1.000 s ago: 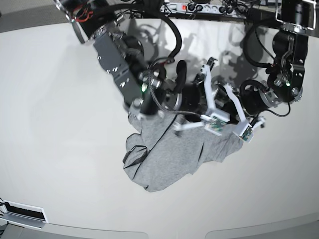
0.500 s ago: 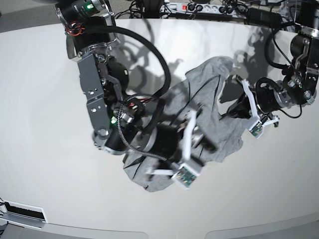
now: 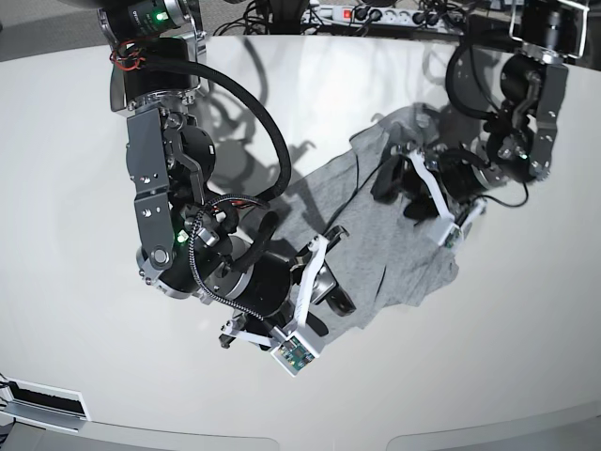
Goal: Layout the t-shirt on the table in an organized manner, then fold the t-shirt properly
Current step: 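Hold the shirt with the left gripper and regrasp another edge with the right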
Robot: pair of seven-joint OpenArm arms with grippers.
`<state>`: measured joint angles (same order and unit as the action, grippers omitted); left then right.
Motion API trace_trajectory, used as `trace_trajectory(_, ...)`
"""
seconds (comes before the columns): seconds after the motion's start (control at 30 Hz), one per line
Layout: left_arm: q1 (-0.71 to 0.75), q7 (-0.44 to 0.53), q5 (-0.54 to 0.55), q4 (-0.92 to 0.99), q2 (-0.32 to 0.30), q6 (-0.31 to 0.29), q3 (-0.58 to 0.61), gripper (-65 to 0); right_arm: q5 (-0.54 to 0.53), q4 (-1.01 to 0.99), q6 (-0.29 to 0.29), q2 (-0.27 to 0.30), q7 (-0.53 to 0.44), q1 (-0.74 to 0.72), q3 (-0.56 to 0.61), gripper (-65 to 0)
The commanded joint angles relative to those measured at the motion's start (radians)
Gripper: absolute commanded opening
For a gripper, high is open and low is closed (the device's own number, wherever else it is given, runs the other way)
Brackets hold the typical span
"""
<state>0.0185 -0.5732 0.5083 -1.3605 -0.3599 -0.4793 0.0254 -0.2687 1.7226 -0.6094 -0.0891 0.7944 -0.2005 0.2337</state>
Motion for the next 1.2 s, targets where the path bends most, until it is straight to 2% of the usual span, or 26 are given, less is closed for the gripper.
trace_trajectory(0.0, -0.013, 0.019, 0.016, 0.017, 0.006, -0.006, -0.006, -27.5, -0.019, 0.016, 0.000, -0.007, -0.023, -0.024, 0.001, -37.6)
trace_trajectory(0.17, -0.013, 0.052, 0.016, 0.159, 0.050, -0.005, -0.006, -28.8, -0.023, 0.016, 0.000, -0.007, -0.023, -0.024, 0.001, -37.6)
trace_trajectory(0.2, -0.013, 0.052, 0.016, 0.177, 0.056, -0.001, -0.006, -32.6, -0.023, 0.016, -0.001, -0.007, -0.023, -0.024, 0.001, -37.6)
trace_trajectory(0.23, -0.013, 0.045, 0.016, 0.187, 0.058, 0.011, -0.006, -40.1, -0.023, 0.016, -0.003, -0.007, -0.023, -0.024, 0.001, -37.6)
trace_trajectory(0.3, -0.014, -0.015, 0.017, 0.187, 0.055, 0.034, -0.006, -60.9, -0.023, 0.016, -0.014, -0.007, -0.024, -0.024, 0.001, -37.6)
trace_trajectory(0.33, -0.016, -0.061, 0.020, 0.177, 0.048, 0.036, -0.007, -65.0, -0.023, 0.016, -0.017, -0.007, -0.031, -0.024, 0.001, -37.6)
trace_trajectory(0.5, -0.016, -0.329, 0.154, 0.026, -0.015, 0.034, -0.007, -65.0, -0.023, -0.043, -0.015, 0.029, -0.105, -0.032, 0.002, -37.6)
trace_trajectory(0.6, -0.016, -0.464, 0.177, -0.120, -0.075, 0.004, -0.007, -65.0, -0.023, -0.137, -0.029, 0.040, -0.146, -0.053, 0.011, -37.6)
trace_trajectory(0.7, -0.015, -0.474, 0.178, -0.241, -0.155, -0.064, -0.007, -65.0, -0.027, -0.228, -0.066, 0.040, -0.147, -0.106, 0.061, -37.6)
trace_trajectory(0.83, -0.016, -0.471, 0.182, -0.310, -0.225, -0.122, -0.007, -65.0, -0.048, -0.315, -0.063, 0.035, -0.148, -0.180, 0.175, -37.5)
trace_trajectory(0.93, -0.006, -0.472, 0.187, -0.308, -0.237, -0.132, -0.007, -65.0, -0.030, -0.391, -0.011, 0.005, -0.181, -0.234, 0.272, -34.0)
trace_trajectory(1.0, 0.017, -0.472, 0.195, -0.308, -0.236, -0.137, -0.007, -65.0, 0.032, -0.469, 0.022, -0.034, -0.235, -0.267, 0.324, -29.9)
trace_trajectory(1.07, 0.056, -0.475, 0.247, -0.309, -0.236, -0.176, -0.007, -65.0, 0.094, -0.559, 0.050, -0.068, -0.280, -0.297, 0.367, -28.8)
trace_trajectory(1.13, 0.101, -0.475, 0.295, -0.309, -0.235, -0.219, -0.007, -65.0, 0.133, -0.655, 0.077, -0.068, -0.296, -0.328, 0.399, -28.8)
trace_trajectory(1.17, 0.119, -0.475, 0.314, -0.309, -0.233, -0.219, -0.007, -65.0, 0.125, -0.692, 0.087, -0.068, -0.323, -0.346, 0.425, -28.8)
